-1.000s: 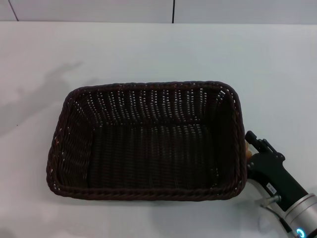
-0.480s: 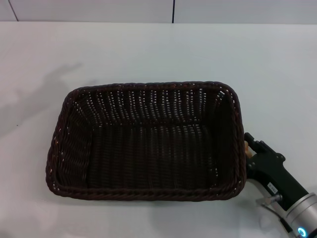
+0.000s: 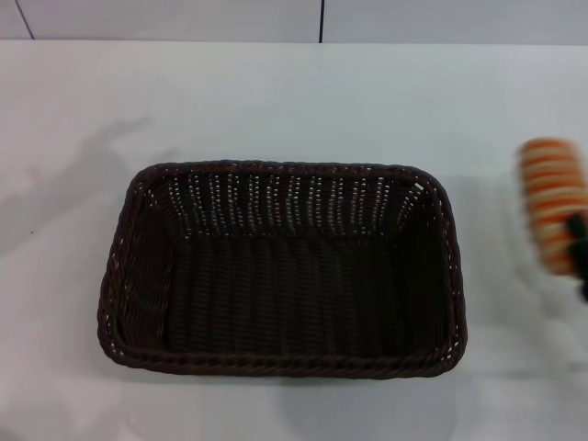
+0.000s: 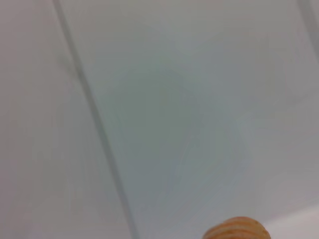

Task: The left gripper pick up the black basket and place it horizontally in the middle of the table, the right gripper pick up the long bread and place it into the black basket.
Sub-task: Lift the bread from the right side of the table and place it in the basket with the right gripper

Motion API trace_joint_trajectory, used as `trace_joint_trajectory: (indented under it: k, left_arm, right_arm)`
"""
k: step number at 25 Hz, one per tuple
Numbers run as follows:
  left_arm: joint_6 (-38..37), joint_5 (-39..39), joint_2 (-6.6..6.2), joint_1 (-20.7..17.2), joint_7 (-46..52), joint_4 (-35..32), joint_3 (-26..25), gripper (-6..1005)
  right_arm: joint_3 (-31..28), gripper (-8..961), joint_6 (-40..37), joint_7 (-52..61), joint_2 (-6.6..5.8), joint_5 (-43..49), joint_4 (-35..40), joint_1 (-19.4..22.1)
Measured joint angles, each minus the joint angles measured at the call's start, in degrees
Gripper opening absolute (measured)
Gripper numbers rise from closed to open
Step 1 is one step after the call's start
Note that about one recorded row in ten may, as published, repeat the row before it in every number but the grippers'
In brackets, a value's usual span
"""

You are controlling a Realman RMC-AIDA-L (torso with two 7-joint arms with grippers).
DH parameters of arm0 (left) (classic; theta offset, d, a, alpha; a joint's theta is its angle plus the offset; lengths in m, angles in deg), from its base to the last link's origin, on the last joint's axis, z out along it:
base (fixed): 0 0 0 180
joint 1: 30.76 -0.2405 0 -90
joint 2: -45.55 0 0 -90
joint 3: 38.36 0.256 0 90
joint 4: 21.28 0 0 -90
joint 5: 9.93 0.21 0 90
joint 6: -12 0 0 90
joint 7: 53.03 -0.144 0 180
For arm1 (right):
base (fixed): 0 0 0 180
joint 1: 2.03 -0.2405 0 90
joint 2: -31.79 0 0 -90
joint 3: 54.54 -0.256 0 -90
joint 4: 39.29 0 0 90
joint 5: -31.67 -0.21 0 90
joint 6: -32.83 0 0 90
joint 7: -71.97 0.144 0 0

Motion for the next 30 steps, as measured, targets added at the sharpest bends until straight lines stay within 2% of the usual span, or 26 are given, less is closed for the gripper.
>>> trace_joint_trajectory:
  k: [5, 7, 9, 10, 14, 18, 25, 30]
  left_arm:
    - [-0.01, -0.01, 0.08, -0.1, 0.06, 0.7, 0.0, 676]
    - [-0.04, -0.01, 0.09, 0.26, 0.62, 0.94, 0.0, 676]
    - [-0.1, -0.01, 0.09, 0.39, 0.65, 1.19, 0.01, 676]
    - [-0.14, -0.01, 0.09, 0.41, 0.65, 1.26, 0.0, 676]
    - [-0.19, -0.01, 0.14, 0.62, 0.66, 1.51, 0.01, 676]
    - [-0.3, 0.0, 0.16, 0.7, 0.66, 1.53, 0.01, 676]
    - [-0.53, -0.01, 0.11, 0.68, 0.66, 1.55, -0.08, 677]
    - [-0.77, -0.04, 0.08, 0.74, 0.63, 1.53, -0.09, 677]
  right_arm:
    - [-0.63, 389, -12.83, 1.79, -0.22, 0.65, 1.22, 1.6]
    - [0.14, 388, -16.19, 2.2, -0.22, 2.43, 1.3, 1.14]
    - [0.77, 388, -19.46, 2.29, -0.12, 8.88, 0.84, -0.88]
    - [0.77, 388, -19.46, 2.29, -0.12, 8.88, 0.84, -0.88]
    - [0.81, 387, -18.67, 2.41, 0.04, 18.64, -0.74, -5.22]
    - [0.81, 390, -13.32, 2.35, 0.1, 27.99, -1.26, -9.44]
    - [0.94, 394, -8.87, 3.55, -0.08, 30.18, -1.45, -11.37]
    - [-2.2, 575, -9.67, 3.14, -0.17, 28.09, -1.04, -9.42]
